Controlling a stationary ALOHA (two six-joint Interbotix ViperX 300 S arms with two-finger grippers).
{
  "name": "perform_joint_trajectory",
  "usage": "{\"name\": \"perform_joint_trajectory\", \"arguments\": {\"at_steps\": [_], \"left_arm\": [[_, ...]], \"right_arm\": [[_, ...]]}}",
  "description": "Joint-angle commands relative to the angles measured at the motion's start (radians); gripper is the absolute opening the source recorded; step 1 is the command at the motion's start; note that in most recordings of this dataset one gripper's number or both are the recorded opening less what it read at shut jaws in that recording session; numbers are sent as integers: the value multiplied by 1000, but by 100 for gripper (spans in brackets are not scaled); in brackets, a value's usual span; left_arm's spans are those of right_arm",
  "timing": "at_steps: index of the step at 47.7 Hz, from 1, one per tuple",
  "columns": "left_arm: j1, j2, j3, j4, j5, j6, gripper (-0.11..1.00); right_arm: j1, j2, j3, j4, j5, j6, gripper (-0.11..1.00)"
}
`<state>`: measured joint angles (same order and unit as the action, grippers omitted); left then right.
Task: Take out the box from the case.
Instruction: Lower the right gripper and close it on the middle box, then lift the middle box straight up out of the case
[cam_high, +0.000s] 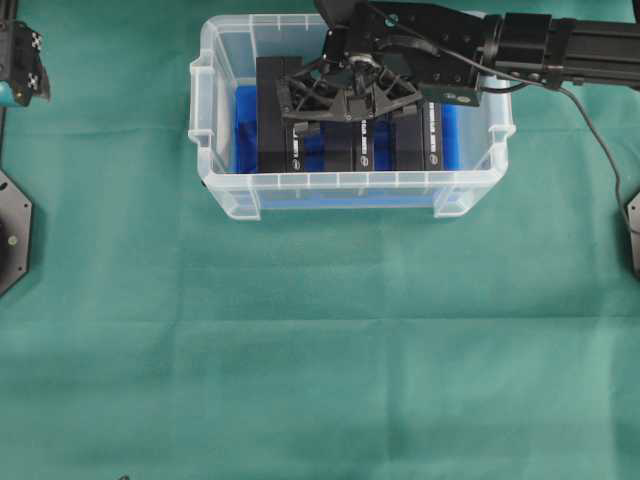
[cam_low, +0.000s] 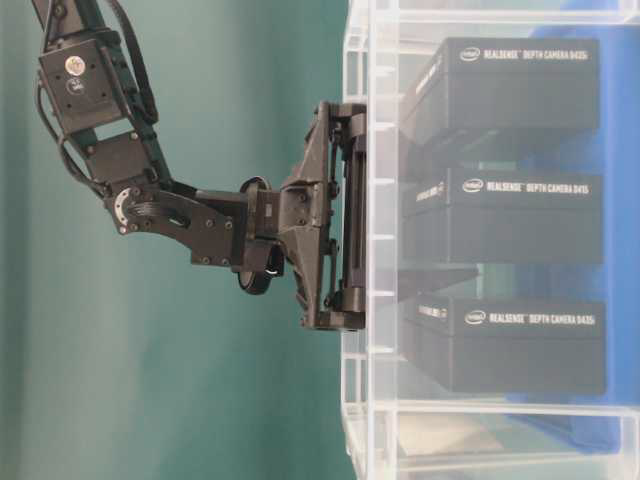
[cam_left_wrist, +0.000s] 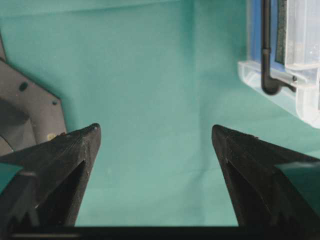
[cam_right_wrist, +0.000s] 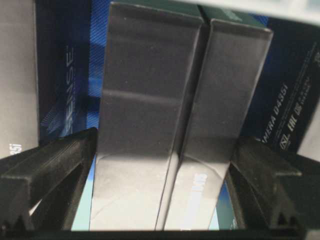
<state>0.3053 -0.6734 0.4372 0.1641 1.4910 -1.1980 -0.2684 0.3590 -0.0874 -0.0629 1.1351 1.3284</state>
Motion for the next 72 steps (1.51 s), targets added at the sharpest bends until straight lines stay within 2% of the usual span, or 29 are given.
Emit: {"name": "perform_joint_trajectory", "arguments": {"at_steps": [1, 9, 14, 15, 43, 72], "left_arm": [[3, -2, -11, 2, -5, 2, 92], [3, -3, -11, 2, -5, 2, 92], [2, -2, -11, 2, -5, 2, 92], [3, -2, -11, 2, -5, 0, 92], [3, -2, -11, 2, -5, 0, 92], [3, -3, -14, 2, -5, 2, 92]], "right_arm": [[0, -20, -9, 0, -3, 6, 93], [-2, -20, -6, -21, 3, 46, 87], [-2, -20, -2, -46, 3, 71, 67], [-2, -20, -2, -48, 3, 72, 66], [2, -26, -26, -43, 54, 74, 66], [2, -67, -236, -35, 308, 75, 66]]}}
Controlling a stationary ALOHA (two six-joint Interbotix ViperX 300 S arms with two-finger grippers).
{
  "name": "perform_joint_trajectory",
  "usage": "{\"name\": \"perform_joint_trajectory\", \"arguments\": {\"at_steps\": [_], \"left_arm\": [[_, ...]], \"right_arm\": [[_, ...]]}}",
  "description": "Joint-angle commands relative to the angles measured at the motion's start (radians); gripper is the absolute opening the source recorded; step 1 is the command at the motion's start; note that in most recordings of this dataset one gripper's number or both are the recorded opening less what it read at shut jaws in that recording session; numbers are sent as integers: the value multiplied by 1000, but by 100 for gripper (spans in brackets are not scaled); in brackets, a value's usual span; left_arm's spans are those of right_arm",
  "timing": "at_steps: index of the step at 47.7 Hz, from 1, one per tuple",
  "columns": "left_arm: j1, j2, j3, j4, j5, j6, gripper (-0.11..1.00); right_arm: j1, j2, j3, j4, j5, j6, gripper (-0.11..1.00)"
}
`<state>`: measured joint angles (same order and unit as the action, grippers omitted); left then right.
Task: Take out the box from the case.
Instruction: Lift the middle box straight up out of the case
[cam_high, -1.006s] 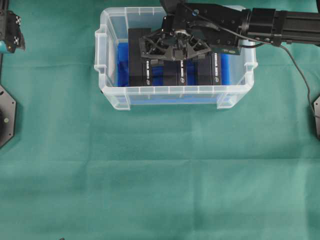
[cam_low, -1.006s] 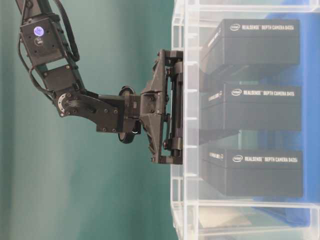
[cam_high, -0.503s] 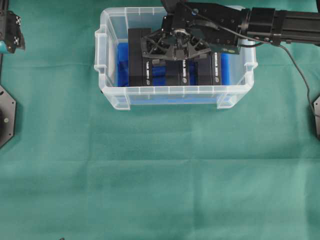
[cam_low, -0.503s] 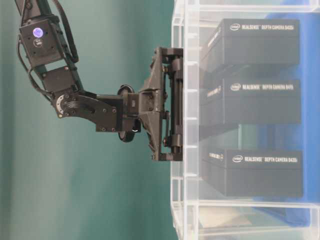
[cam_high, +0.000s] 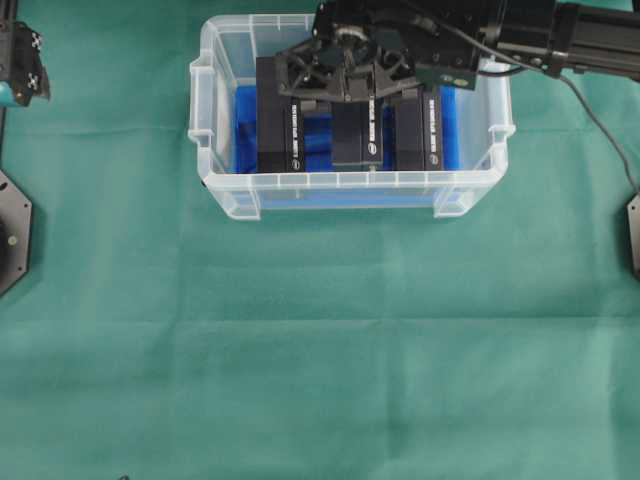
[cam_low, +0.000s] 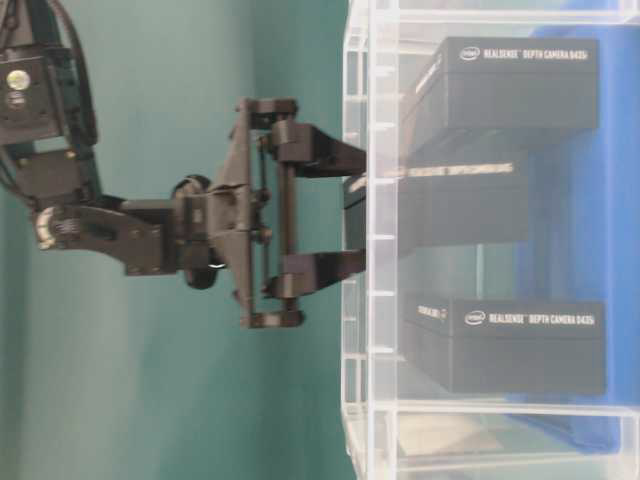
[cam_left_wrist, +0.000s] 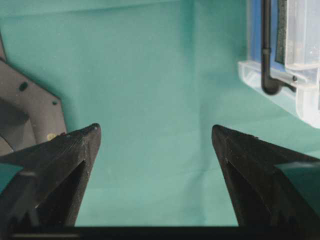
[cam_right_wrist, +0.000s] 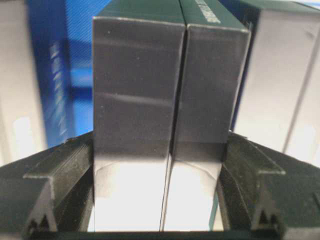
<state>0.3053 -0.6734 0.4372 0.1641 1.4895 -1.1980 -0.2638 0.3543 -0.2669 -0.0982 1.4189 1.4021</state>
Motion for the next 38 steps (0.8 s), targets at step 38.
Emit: {"name": "perform_joint_trajectory", "arguments": {"at_steps": [38], "left_arm": [[3, -3, -18, 2, -3, 2, 92]], "right_arm": [[6, -81, -391, 0, 342, -2, 66]]}}
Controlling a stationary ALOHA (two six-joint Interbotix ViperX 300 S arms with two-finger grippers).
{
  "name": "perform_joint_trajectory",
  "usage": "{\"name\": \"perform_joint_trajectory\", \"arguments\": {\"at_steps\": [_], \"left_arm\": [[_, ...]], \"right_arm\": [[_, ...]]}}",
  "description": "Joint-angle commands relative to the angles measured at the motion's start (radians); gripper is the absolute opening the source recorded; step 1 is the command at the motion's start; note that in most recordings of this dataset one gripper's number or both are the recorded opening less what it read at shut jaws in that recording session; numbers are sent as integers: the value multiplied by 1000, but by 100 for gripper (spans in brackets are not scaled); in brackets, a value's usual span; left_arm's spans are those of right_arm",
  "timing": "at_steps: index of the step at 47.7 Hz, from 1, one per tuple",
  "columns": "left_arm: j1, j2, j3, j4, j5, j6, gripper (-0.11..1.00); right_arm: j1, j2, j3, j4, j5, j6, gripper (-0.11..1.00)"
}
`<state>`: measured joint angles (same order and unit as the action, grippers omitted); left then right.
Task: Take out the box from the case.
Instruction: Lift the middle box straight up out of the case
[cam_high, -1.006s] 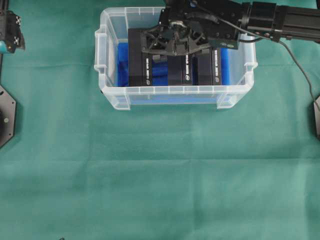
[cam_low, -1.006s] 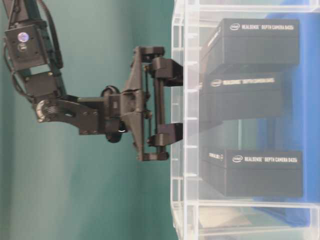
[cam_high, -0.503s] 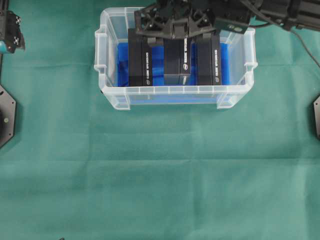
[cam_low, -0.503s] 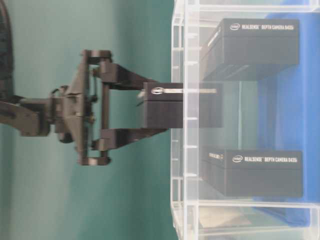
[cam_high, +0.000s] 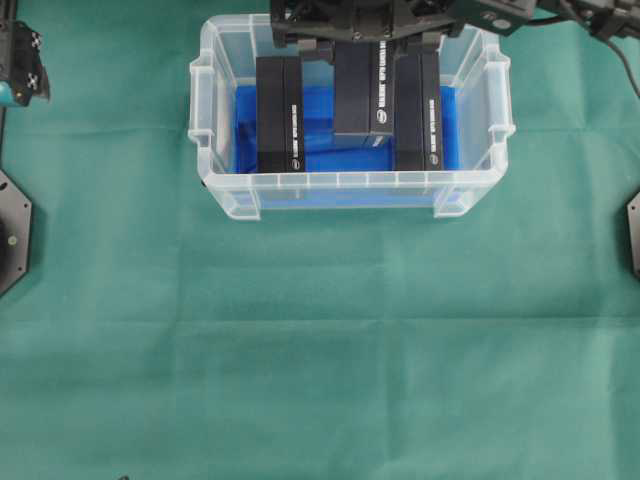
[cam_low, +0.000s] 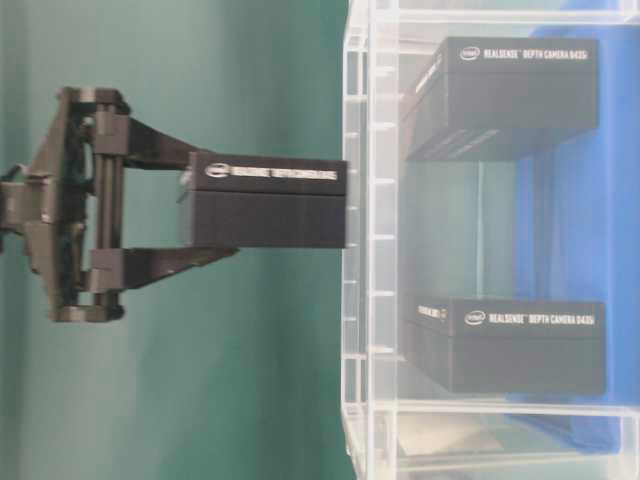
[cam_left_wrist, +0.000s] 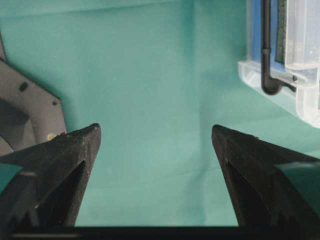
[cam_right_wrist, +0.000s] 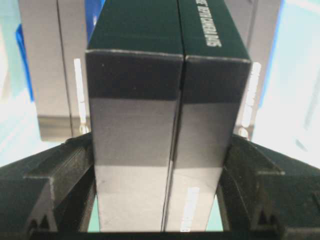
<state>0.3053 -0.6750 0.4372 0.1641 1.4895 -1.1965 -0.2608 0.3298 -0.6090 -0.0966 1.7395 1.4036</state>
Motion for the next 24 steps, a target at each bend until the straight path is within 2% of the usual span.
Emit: {"name": "perform_joint_trajectory", "arguments": {"at_steps": [1, 12, 24], "left_arm": [[3, -2, -18, 2, -3, 0, 92], [3, 0, -21, 2, -3, 0, 92], [3, 0, -21, 0, -3, -2, 92]], "right_arm": [[2, -58, -55, -2, 25, -5, 66], [5, -57, -117, -2, 57, -3, 66], [6, -57, -138, -2, 71, -5, 66]]}}
